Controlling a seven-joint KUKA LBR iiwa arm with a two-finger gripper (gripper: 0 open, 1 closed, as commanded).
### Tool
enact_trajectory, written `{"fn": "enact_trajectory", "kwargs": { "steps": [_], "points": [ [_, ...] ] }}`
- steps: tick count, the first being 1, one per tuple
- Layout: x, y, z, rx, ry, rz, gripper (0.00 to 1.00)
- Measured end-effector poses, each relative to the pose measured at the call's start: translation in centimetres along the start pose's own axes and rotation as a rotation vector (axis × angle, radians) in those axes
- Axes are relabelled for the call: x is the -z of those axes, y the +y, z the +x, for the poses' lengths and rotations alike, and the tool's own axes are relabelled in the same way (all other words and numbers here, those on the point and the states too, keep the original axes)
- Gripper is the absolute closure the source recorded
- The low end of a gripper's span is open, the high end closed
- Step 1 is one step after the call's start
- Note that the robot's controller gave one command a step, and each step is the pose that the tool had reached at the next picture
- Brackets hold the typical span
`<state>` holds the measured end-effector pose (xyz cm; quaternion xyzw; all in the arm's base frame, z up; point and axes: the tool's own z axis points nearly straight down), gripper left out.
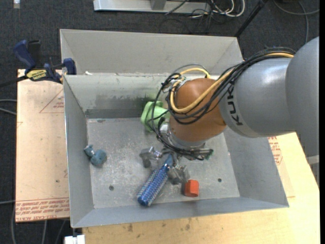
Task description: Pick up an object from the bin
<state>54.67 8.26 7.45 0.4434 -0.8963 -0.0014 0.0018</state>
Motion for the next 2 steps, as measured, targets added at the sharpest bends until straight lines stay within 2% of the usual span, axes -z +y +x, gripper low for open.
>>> {"fn": "enact_trajectory", "kwargs": {
  "steps": [1,2],
  "points": [
    [0.2,-0.1,-0.1,-0.001,-0.003,0.002,1.0],
    [13.2,3.4,-0.9,0.009,-0.01,0.008,1.0]
  ]
}}
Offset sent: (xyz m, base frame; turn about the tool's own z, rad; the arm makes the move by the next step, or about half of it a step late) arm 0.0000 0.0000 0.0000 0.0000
